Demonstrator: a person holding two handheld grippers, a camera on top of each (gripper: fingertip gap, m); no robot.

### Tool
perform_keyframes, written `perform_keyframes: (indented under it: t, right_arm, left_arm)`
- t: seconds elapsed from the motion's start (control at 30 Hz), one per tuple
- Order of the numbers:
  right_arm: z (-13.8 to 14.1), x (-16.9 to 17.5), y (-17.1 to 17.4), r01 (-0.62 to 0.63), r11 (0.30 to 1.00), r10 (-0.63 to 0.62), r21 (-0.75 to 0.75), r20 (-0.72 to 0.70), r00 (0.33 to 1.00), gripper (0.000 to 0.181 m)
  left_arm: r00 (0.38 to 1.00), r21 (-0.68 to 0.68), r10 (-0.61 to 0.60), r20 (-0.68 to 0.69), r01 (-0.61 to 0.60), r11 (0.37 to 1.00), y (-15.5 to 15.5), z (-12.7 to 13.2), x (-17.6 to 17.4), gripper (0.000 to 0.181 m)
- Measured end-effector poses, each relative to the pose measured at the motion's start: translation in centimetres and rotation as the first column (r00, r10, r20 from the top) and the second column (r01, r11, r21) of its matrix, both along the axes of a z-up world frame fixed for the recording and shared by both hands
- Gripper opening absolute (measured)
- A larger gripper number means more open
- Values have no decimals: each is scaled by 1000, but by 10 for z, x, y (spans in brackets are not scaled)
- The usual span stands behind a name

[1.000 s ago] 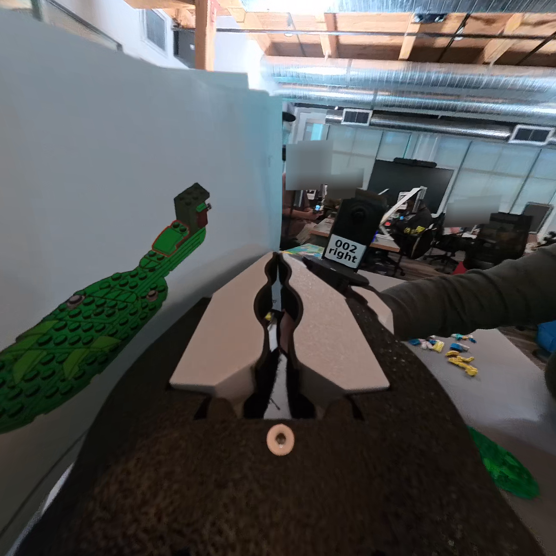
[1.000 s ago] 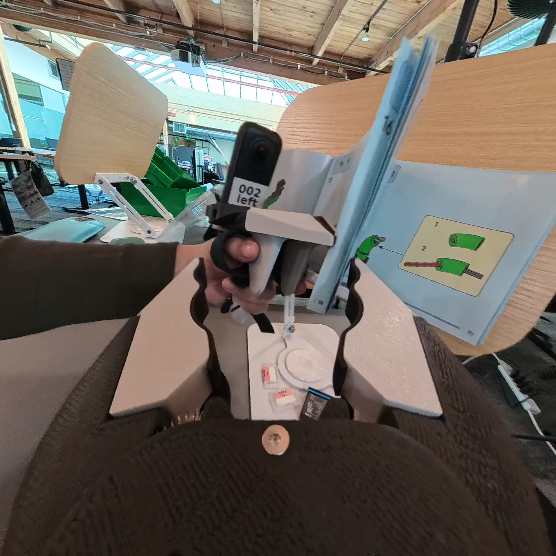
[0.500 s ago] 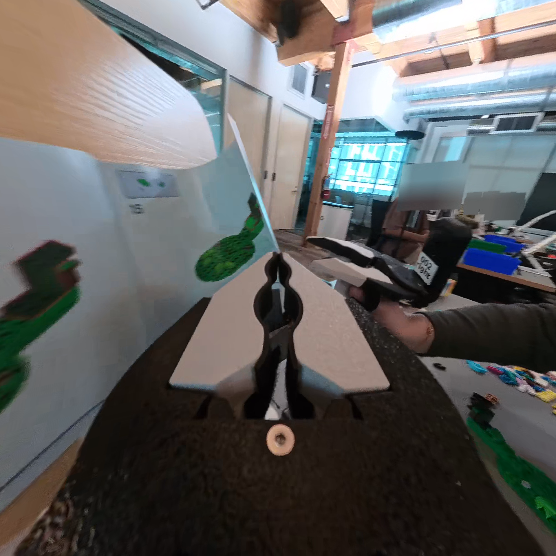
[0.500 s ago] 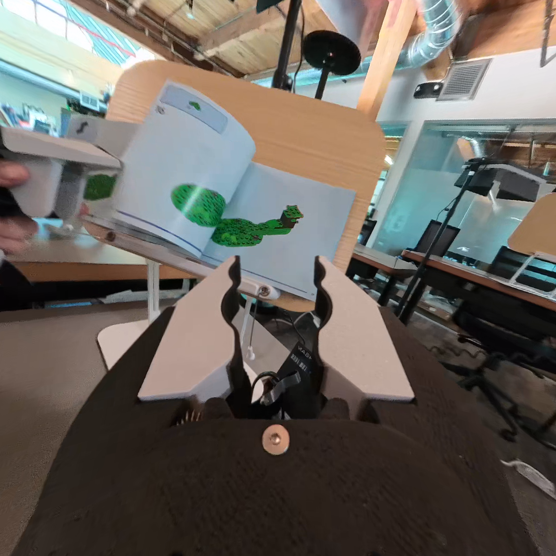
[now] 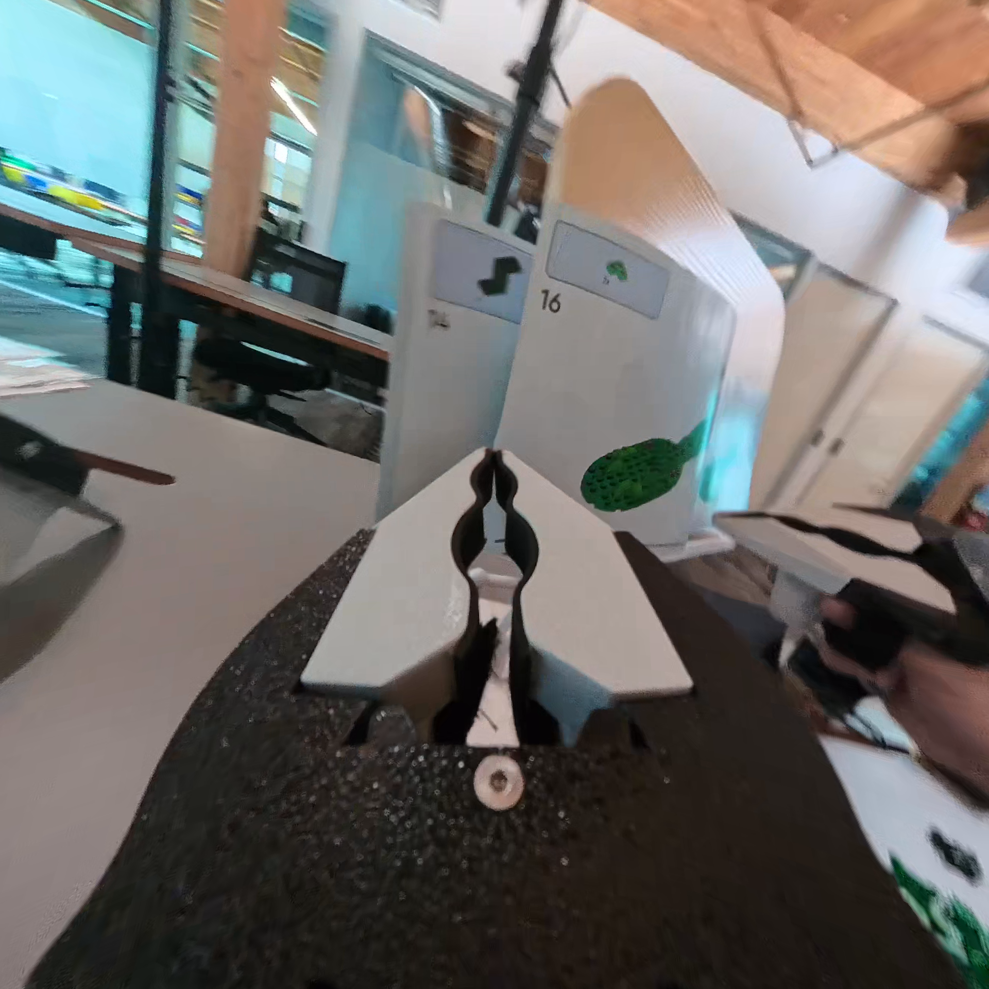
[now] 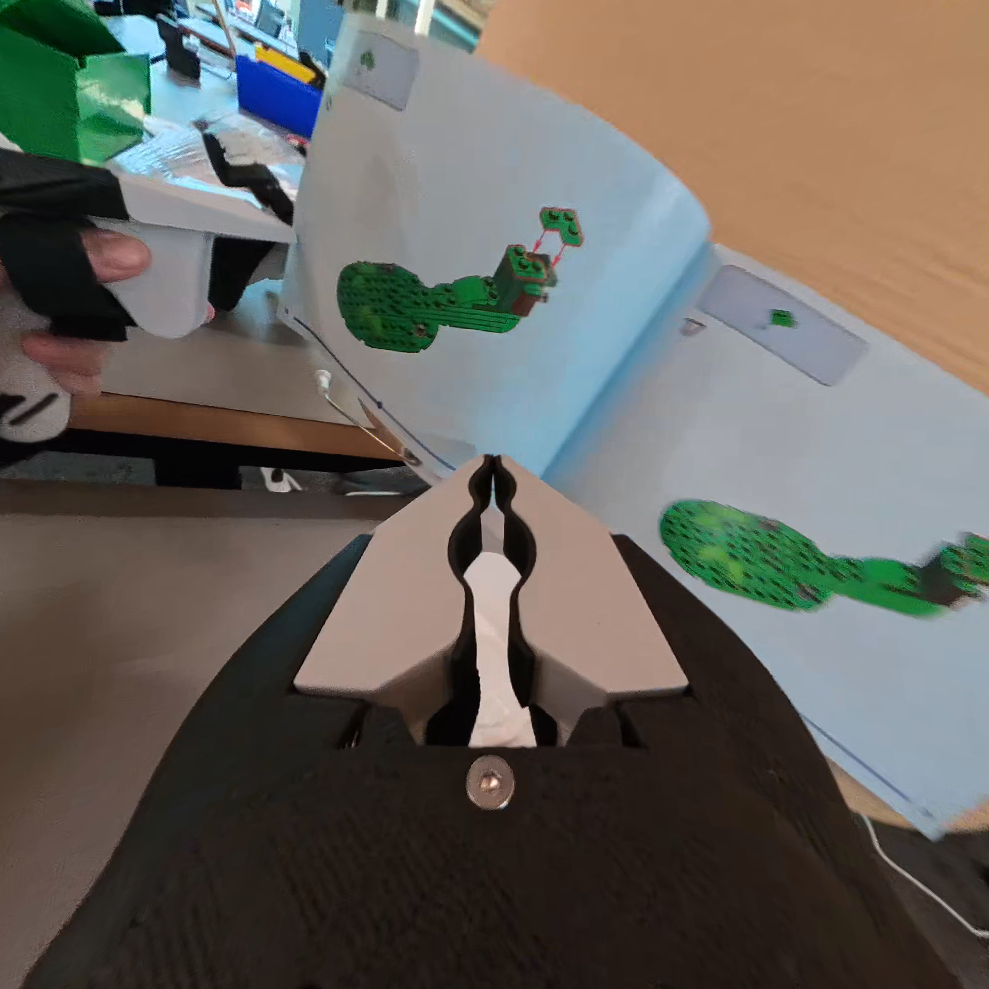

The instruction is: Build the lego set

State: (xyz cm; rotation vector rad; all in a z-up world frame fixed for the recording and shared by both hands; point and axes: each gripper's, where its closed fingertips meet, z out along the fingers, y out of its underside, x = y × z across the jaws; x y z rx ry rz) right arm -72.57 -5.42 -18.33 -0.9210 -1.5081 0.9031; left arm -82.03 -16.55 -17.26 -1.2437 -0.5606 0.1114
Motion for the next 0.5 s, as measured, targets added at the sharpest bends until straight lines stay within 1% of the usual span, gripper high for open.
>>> perform_keyframes:
  t: [0.1, 0.13, 0.17, 0.2, 0.23, 0.27, 0.3, 0.37, 0.43, 0.5]
  right_arm:
    - [-5, -23, -13, -3, 1000, 3, 8, 41, 999, 0]
    - [-5, -29, -15, 3, 1000, -3, 9, 46, 999, 0]
    - [-5, -34, -17, 7, 1000, -8, 3, 51, 999, 0]
    - [-5, -38, -18, 17, 1000, -16, -8, 57, 998, 0]
    - [-5, -42, -18, 25, 999, -24, -23, 59, 998, 0]
    - [-4, -45, -19, 30, 999, -28, -37, 60, 998, 0]
    - [-4, -48, -20, 33, 998, -31, -47, 61, 998, 0]
    - [-5, -53, -20, 40, 998, -37, -43, 68, 997, 0]
    - [-5, -56, -20, 42, 998, -39, -38, 80, 996, 0]
    - [-5, -58, -20, 42, 998, -39, -42, 89, 995, 0]
  left_arm:
    - [992, 138, 106, 63, -114, 984, -20, 3, -9, 0]
    - [980, 182, 166, 105, -183, 966, -32, 2, -13, 18]
    - [960, 247, 242, 143, -272, 930, -47, 1, -14, 42]
    - [939, 318, 300, 167, -339, 885, -61, 0, -10, 55]
    - [927, 358, 324, 189, -373, 856, -68, -6, -4, 63]
    - [920, 376, 325, 219, -387, 842, -70, -15, 2, 67]
    - [916, 386, 304, 260, -388, 837, -68, -25, 8, 70]
    - [914, 412, 191, 357, -338, 847, -52, -46, 17, 72]
    - [884, 421, 63, 463, -282, 862, -30, -65, 20, 68]
    - [846, 431, -65, 529, -202, 879, -3, -77, 22, 64]
